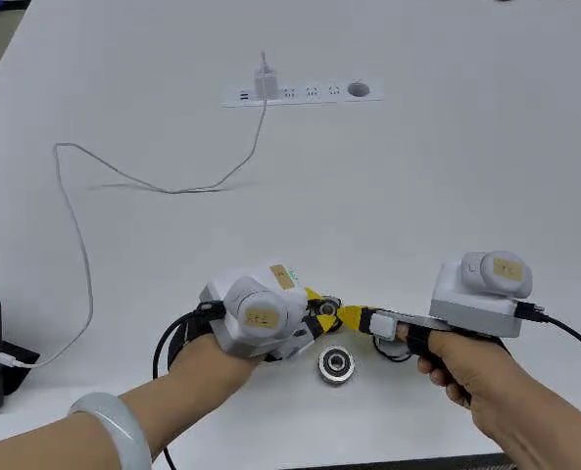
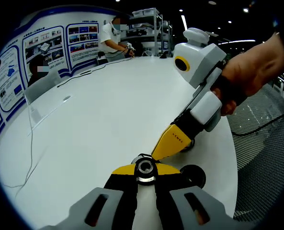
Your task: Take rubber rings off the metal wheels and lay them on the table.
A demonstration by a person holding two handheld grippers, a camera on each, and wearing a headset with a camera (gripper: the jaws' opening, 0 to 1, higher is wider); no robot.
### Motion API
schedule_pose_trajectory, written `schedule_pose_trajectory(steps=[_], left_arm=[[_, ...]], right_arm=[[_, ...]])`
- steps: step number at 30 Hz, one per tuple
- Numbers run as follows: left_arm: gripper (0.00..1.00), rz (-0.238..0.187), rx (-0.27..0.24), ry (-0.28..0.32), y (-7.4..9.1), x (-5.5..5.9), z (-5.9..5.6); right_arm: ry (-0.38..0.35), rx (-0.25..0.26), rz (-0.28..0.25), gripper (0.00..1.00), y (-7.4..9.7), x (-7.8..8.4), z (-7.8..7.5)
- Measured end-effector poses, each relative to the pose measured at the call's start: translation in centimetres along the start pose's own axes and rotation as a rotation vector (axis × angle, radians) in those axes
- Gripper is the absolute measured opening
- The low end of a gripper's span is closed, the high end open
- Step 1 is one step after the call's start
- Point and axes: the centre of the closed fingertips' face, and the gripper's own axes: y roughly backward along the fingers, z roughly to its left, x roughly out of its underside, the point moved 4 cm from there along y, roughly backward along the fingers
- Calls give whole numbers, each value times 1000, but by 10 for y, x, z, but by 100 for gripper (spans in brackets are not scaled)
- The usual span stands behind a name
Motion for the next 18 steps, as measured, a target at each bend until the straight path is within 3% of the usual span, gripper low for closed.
schedule_pose_trajectory(steps=[3, 8, 18], left_arm=[[13, 0, 1, 0, 0, 0, 0], [13, -1, 1, 0, 0, 0, 0], [14, -2, 3, -9, 0, 0, 0]], right_arm=[[19, 7, 16, 1, 0, 1, 1], [14, -28, 16, 1, 3, 1, 6], [-9, 34, -3, 1, 2, 2, -2]])
